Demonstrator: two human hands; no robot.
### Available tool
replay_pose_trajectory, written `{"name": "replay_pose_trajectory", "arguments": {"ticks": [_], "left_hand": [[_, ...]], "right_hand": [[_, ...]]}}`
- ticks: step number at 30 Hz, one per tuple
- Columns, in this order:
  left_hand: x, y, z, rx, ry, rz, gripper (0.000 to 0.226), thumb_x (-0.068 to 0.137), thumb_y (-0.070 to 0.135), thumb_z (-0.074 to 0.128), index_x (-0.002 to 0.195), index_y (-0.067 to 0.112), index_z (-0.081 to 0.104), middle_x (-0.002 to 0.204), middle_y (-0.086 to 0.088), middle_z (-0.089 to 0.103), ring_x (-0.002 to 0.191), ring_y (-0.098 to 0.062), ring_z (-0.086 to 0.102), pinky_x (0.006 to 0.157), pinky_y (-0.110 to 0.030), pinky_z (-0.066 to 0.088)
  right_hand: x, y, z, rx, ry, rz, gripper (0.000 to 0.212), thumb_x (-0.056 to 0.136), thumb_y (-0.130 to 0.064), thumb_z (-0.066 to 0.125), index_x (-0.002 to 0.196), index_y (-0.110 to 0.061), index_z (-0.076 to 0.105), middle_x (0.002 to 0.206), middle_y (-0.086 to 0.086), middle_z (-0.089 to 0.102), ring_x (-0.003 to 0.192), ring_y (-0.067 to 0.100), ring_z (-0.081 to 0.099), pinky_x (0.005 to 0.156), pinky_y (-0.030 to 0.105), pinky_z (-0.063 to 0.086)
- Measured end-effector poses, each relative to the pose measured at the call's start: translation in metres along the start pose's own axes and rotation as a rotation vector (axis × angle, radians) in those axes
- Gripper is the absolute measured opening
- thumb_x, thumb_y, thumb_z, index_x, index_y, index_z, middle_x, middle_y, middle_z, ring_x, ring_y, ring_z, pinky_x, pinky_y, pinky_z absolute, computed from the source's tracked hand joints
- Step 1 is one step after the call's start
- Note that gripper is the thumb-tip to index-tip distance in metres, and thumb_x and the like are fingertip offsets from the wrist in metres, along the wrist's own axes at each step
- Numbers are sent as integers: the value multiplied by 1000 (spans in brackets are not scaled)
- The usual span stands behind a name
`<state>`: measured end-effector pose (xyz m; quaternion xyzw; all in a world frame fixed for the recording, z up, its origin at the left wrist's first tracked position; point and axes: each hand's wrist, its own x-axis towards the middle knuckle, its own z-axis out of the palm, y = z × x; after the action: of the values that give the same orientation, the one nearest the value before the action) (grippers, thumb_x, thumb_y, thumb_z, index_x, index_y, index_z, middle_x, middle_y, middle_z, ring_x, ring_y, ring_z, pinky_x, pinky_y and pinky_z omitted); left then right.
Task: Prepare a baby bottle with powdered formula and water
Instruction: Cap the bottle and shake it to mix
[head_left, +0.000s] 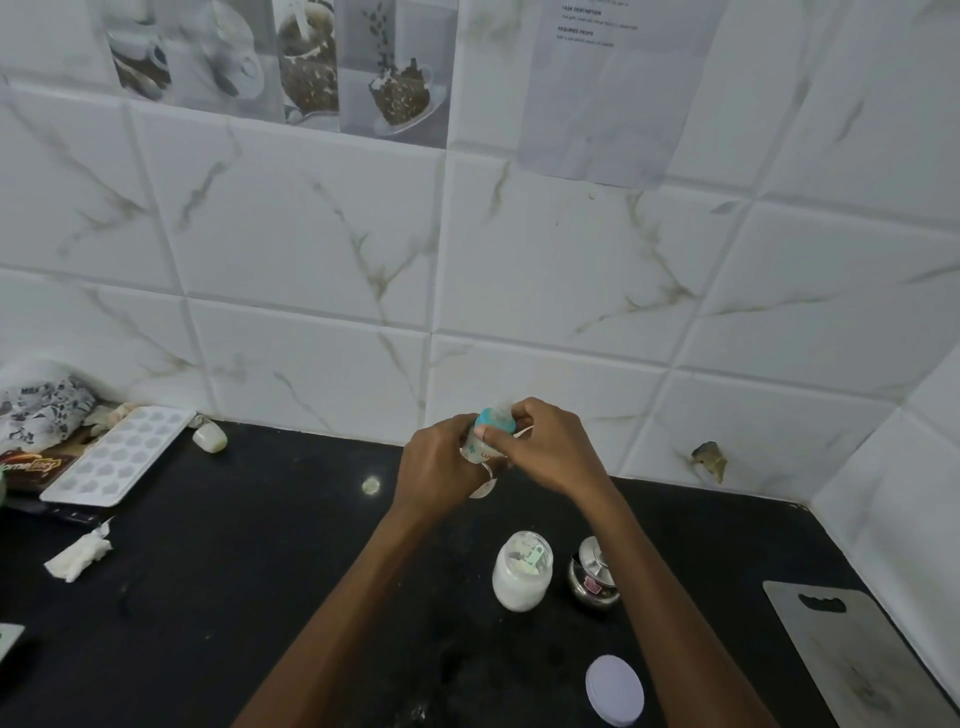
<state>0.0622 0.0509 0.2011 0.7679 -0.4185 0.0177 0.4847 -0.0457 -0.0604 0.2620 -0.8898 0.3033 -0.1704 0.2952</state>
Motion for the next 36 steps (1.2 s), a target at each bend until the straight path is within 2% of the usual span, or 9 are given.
{"name": "replay_pose_trajectory", "arguments": {"ticks": [5,10,16,19,24,28,30,33,36], "left_hand": [[6,5,-3,34,19,25,53,72,36,77,121,18,71,100,3,77,86,-16,72,72,-29,57],[1,3,-3,20,14,42,53,72,39,72,122,21,69,104,6,77,88,-11,71,77,-36,60],[-6,-2,-7,-97,-87,89,60,74,34,83,130,21,65,116,9,72,102,-5,68,89,-34,58],[-6,0,-18,-157,-101,28,68,80,48,81,139,22,58,132,12,65,119,0,60,100,-22,50],[-5,-2,-36,-154,55,-21,50,98,55,54,137,23,59,134,13,63,126,-6,57,108,-34,48],[1,-4,-40,-130,153,-47,43,101,46,53,133,19,61,128,9,66,121,-11,61,101,-32,51],[1,-4,-42,-149,165,-69,40,102,43,54,133,18,62,127,9,66,118,-10,62,95,-27,50],[0,-3,-43,-151,170,-80,40,102,42,54,132,17,62,127,7,67,116,-8,62,94,-27,50],[2,-2,-42,-160,172,-93,40,102,41,53,131,16,63,125,5,69,114,-10,63,92,-28,51]], "right_hand": [[-4,3,12,223,-73,58,59,85,-54,75,131,-21,57,122,-7,65,106,10,63,85,24,51],[-7,16,34,494,-102,156,61,84,-52,78,134,-27,56,124,-5,67,112,16,67,90,41,62],[-17,24,39,508,-8,103,48,88,-48,75,127,-24,61,116,-6,71,105,12,69,92,40,61],[-12,31,17,724,125,142,44,88,-51,72,118,-21,67,111,-1,76,101,18,74,91,48,61],[-14,21,-31,1336,441,184,30,99,-41,61,117,-17,63,118,11,72,103,23,74,83,39,62],[-29,4,-14,895,64,86,55,84,-52,64,125,-15,64,120,8,73,106,22,74,88,41,62],[-25,3,-20,976,114,72,56,84,-51,65,124,-12,65,117,8,75,106,22,74,88,41,62],[-12,2,-36,1450,295,166,34,97,-42,60,114,-13,66,114,11,76,103,22,75,83,38,62],[-8,-12,-20,1237,196,150,50,90,-50,63,120,-9,65,117,12,74,107,24,74,84,39,62]]}}
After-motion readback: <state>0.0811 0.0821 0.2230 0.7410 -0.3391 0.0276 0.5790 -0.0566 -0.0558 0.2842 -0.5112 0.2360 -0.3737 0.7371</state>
